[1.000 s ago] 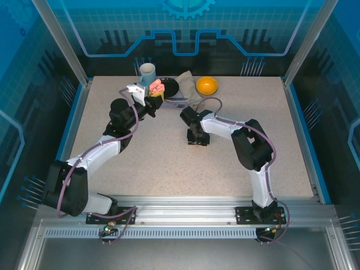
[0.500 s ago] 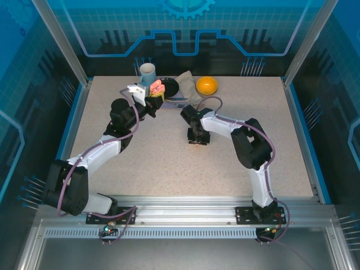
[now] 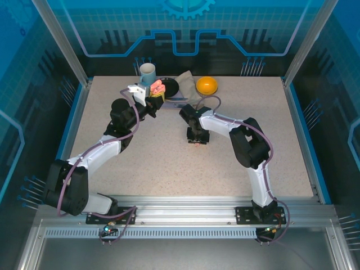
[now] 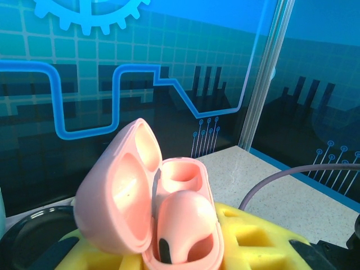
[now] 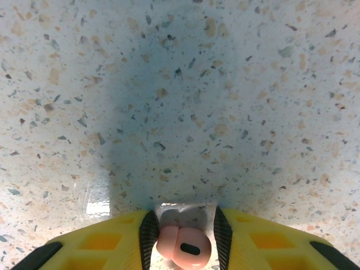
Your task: Insert the wireless bluetooth earbuds into the charging case
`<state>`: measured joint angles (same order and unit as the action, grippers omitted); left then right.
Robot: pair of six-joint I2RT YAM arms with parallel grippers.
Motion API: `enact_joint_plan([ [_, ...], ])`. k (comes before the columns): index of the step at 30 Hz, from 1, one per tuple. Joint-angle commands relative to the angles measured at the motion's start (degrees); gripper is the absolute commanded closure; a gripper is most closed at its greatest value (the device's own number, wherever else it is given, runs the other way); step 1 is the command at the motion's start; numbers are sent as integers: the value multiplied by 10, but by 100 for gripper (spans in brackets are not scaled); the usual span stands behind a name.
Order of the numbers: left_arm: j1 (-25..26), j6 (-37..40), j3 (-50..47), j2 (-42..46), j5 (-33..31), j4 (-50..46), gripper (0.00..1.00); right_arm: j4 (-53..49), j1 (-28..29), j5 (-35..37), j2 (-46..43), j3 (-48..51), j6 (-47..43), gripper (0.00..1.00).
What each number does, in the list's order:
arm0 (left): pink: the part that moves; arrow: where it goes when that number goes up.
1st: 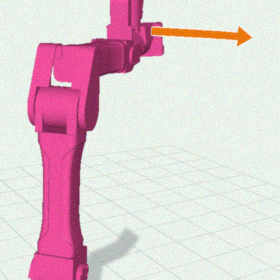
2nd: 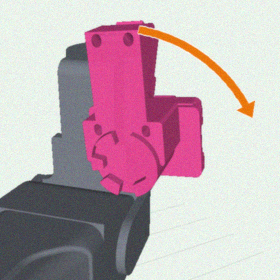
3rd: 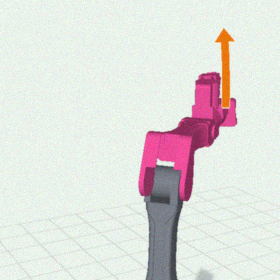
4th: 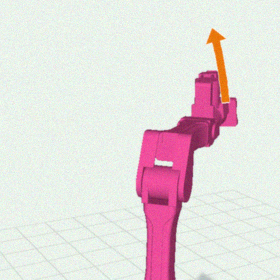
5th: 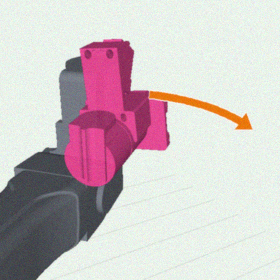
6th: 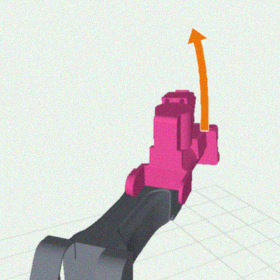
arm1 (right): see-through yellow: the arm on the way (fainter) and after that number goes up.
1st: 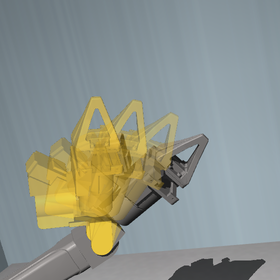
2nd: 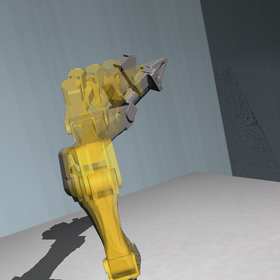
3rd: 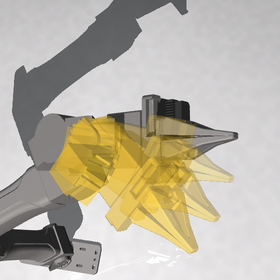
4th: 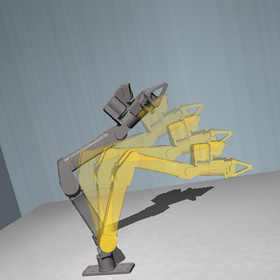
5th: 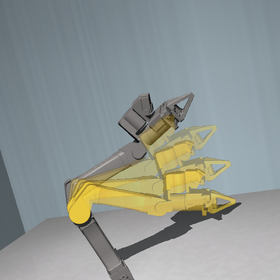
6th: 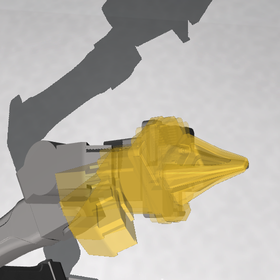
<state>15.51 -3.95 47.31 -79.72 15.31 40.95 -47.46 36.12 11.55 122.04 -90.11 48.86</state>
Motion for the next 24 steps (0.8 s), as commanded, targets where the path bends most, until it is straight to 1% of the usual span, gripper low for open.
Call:
enact_joint_plan([
  [1,4,13,13,0,6,15,100,5,4,26,8,10,24,62],
  [15,4,11,10,3,6,16,100,-9,19,37,9,13,69,64],
  [24,4,11,7,8,6,13,100,6,19,45,-7,29,58,71],
])
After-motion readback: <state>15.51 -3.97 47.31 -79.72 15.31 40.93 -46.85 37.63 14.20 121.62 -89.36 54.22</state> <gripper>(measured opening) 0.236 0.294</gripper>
